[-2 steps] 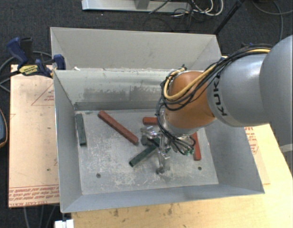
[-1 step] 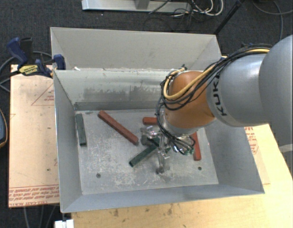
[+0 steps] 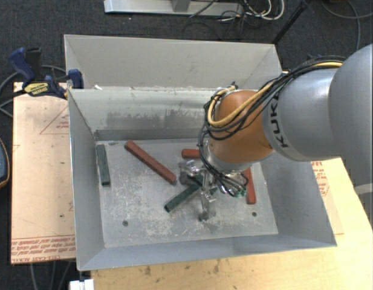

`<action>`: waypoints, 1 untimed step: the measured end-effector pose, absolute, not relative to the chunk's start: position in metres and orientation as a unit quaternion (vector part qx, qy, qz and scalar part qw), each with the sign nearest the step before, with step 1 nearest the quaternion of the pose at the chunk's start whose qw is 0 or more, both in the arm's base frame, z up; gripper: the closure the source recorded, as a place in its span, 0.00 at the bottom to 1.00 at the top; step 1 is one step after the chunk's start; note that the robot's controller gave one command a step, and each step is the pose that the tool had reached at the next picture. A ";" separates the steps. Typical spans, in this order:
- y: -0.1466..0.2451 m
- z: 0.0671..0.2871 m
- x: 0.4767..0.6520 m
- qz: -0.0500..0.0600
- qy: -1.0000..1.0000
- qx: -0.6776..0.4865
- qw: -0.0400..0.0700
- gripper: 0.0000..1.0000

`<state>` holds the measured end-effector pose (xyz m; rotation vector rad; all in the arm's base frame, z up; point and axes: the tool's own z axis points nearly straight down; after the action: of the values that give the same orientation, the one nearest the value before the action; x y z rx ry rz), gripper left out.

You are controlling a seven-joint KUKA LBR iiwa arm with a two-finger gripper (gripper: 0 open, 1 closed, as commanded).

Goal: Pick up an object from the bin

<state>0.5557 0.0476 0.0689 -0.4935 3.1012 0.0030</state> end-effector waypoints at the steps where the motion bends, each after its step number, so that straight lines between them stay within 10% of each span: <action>1: 0.048 0.069 0.556 0.001 0.988 -0.156 0.001 0.00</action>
Offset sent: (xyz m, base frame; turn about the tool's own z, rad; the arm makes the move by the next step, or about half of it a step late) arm 0.0000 0.0000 0.0000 0.0000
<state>0.5561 0.0482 0.0689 -0.4896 3.1014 0.0034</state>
